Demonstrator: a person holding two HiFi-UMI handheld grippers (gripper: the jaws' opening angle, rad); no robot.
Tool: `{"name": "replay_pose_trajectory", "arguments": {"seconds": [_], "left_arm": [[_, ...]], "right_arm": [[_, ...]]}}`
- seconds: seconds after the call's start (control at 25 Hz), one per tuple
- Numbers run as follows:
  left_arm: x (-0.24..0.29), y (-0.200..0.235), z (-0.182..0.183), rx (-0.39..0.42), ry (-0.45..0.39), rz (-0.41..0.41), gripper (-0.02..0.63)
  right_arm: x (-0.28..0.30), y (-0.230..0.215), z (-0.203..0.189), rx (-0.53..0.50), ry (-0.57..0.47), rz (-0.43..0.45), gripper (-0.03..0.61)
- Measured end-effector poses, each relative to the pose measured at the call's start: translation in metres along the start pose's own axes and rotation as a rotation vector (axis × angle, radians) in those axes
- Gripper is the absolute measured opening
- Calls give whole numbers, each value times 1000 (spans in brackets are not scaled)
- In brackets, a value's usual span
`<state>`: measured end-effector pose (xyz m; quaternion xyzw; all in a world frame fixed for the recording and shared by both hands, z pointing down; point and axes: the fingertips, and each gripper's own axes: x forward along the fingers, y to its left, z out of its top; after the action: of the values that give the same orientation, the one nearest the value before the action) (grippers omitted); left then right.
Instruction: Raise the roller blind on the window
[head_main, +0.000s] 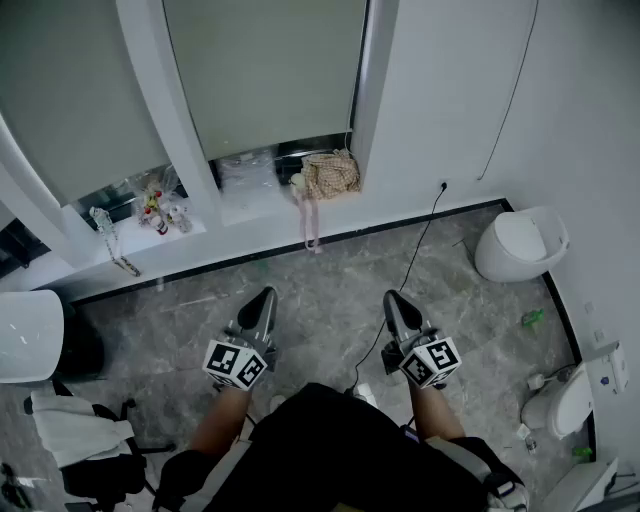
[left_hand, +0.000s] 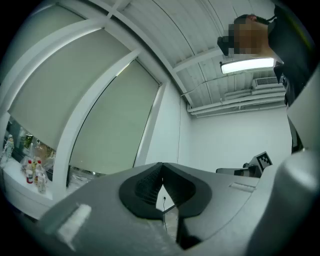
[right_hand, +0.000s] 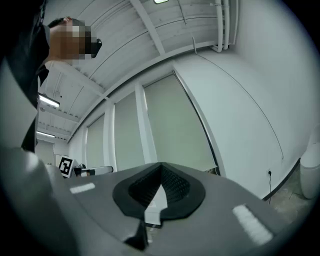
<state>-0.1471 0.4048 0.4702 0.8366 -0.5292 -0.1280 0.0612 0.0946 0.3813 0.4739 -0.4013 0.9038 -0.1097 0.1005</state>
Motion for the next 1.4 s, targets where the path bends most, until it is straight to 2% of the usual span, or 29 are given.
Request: {"name": "replay_pose_trajectory", "arguments": {"seconds": [0.48, 0.64, 1.0, 1.2, 1.4], "left_arm": [[23, -17, -11, 7, 14, 9, 0], [32, -31, -17, 6, 20, 6, 0], [30, -45, -22, 5, 27, 36, 0], [32, -60, -31, -7, 23, 69, 0], [35, -78, -38, -16, 17, 99, 0]], "right_arm": [[-14, -29, 6, 38, -4, -18, -3], [-22, -43, 7, 22, 17, -21, -3], [-36, -57, 8, 39, 20, -11, -3], [-50, -70, 10, 73, 42, 7, -2], [-57, -80, 16, 56, 60, 52, -2]]}}
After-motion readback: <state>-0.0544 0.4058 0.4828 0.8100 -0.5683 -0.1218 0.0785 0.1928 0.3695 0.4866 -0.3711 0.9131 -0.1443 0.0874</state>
